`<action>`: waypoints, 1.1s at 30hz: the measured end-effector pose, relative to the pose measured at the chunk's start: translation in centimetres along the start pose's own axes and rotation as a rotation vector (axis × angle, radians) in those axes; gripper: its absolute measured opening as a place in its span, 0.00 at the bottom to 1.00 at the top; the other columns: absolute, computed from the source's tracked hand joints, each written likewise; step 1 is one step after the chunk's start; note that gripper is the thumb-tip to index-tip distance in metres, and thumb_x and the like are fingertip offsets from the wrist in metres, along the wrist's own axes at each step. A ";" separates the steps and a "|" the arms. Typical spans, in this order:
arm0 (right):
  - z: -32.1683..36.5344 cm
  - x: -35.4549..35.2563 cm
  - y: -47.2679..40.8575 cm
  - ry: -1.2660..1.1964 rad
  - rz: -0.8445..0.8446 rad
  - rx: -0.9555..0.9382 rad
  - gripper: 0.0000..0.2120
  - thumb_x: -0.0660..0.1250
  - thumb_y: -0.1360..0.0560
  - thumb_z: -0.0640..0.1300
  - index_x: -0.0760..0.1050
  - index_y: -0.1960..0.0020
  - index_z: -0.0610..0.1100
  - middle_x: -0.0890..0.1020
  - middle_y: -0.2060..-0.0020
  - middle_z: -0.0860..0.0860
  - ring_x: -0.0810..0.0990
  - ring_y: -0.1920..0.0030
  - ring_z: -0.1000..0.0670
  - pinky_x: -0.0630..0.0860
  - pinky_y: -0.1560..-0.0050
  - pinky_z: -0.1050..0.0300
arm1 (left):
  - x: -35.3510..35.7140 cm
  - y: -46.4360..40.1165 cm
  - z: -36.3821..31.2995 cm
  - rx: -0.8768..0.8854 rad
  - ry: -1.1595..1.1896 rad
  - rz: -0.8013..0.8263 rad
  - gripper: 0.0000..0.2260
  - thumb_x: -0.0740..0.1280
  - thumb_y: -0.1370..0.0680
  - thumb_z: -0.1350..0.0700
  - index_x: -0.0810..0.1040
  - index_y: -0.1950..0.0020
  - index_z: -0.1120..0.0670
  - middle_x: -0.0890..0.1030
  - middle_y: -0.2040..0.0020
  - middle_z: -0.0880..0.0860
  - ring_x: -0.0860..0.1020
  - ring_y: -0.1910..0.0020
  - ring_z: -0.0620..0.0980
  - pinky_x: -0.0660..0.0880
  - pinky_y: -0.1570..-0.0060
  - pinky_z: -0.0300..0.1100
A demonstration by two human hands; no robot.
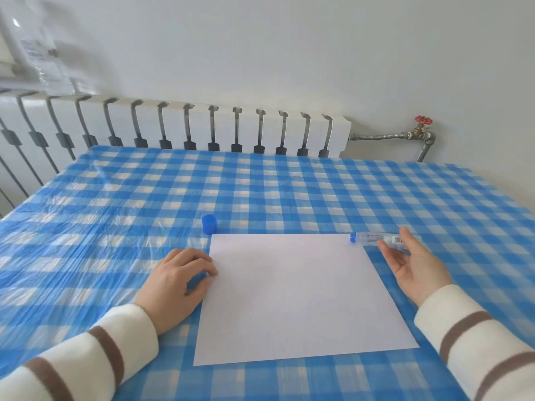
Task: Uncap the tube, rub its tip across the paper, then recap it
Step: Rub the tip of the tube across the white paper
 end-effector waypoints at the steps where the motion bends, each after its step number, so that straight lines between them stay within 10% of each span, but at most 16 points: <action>1: 0.1 -0.2 0.0 -0.007 -0.007 -0.004 0.12 0.74 0.28 0.47 0.77 0.50 0.41 0.82 0.49 0.40 0.86 0.59 0.48 0.81 0.64 0.63 | 0.0 0.0 0.0 -0.005 0.001 0.004 0.08 0.63 0.27 0.52 0.81 0.56 0.52 0.79 0.52 0.49 0.76 0.54 0.53 0.74 0.52 0.48; 8: 0.5 -0.3 0.4 -0.081 -0.029 0.000 0.16 0.73 0.28 0.49 0.75 0.47 0.41 0.81 0.48 0.40 0.86 0.57 0.48 0.81 0.63 0.63 | -0.1 -0.1 -0.1 -0.021 -0.011 0.016 0.06 0.72 0.30 0.63 0.81 0.56 0.53 0.80 0.52 0.50 0.76 0.53 0.54 0.73 0.51 0.48; 18: -0.6 4.2 3.9 -0.169 0.128 0.063 0.13 0.71 0.27 0.47 0.73 0.51 0.39 0.81 0.53 0.41 0.86 0.63 0.49 0.79 0.69 0.65 | -0.6 -0.6 0.0 -0.078 -0.089 0.248 0.10 0.65 0.25 0.48 0.75 0.44 0.45 0.71 0.41 0.41 0.69 0.41 0.44 0.66 0.41 0.37; 25: -4.4 8.7 8.8 -0.130 0.311 0.229 0.21 0.75 0.34 0.47 0.75 0.46 0.38 0.86 0.61 0.39 0.86 0.62 0.47 0.80 0.70 0.62 | -1.7 1.8 -0.9 -0.038 -0.059 -0.008 0.06 0.71 0.29 0.58 0.81 0.52 0.53 0.79 0.47 0.51 0.77 0.48 0.54 0.72 0.48 0.51; 33: -9.7 11.9 13.2 0.035 0.380 0.403 0.16 0.75 0.34 0.45 0.77 0.52 0.36 0.85 0.59 0.36 0.85 0.65 0.46 0.80 0.71 0.60 | -1.5 4.3 -1.5 -0.003 0.017 0.004 0.13 0.59 0.27 0.47 0.81 0.56 0.50 0.78 0.56 0.49 0.77 0.56 0.51 0.75 0.55 0.49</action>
Point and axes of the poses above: each hand's wrist, its own y-axis away from the middle knuckle, its own x-axis out of the palm, z = x × y, the point moved 2 cm from there along -y, towards the middle knuckle
